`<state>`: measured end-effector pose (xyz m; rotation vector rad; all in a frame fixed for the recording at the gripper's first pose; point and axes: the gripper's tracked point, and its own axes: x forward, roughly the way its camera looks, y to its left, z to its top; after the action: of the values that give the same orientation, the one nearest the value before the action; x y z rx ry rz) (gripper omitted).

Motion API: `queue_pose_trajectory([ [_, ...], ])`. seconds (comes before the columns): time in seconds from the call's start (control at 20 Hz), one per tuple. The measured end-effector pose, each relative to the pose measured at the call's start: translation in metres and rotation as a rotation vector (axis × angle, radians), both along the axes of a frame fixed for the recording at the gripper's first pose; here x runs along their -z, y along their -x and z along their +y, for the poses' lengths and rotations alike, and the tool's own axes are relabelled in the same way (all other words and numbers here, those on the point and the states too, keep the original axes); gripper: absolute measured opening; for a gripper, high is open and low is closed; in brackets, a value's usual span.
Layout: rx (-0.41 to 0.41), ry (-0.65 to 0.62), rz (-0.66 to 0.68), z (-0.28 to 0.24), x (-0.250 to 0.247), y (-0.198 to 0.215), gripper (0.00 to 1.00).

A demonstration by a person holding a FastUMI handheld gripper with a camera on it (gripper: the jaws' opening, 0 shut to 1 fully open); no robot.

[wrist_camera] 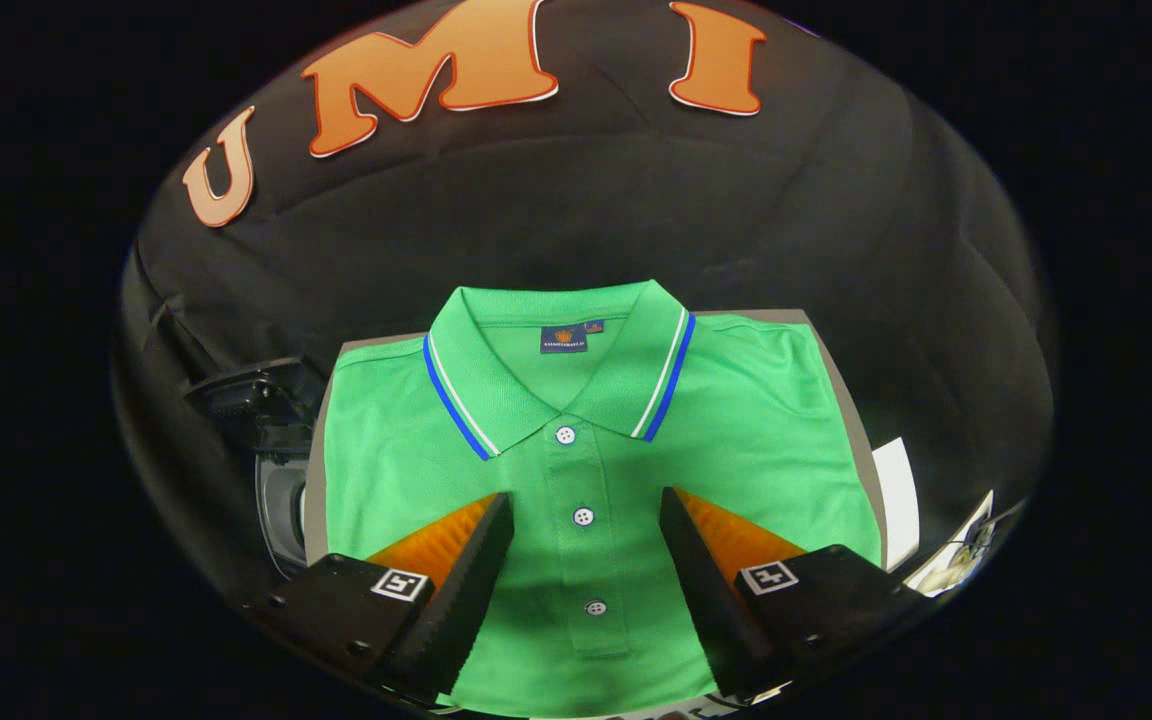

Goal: Put the clothes into the washing machine and then close the washing machine lid.

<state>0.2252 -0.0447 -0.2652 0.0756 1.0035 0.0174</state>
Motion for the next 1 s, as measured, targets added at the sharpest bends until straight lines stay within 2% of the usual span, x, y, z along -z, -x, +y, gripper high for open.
queue_pose_trajectory([
  [0.35,-0.027,0.012,0.088,0.002,-0.001,0.001,0.9],
  [0.5,-0.055,0.01,0.086,0.009,-0.001,0.001,0.85],
  [0.65,-0.08,0.012,0.086,0.011,-0.002,0.0,0.61],
  [0.7,-0.081,0.016,0.092,0.01,-0.001,0.001,0.55],
  [0.85,-0.101,0.001,0.103,0.018,0.003,0.006,0.52],
  [0.95,-0.098,0.021,0.087,0.019,-0.005,-0.002,0.19],
  [1.0,-0.111,0.032,0.091,0.015,-0.005,-0.001,0.19],
])
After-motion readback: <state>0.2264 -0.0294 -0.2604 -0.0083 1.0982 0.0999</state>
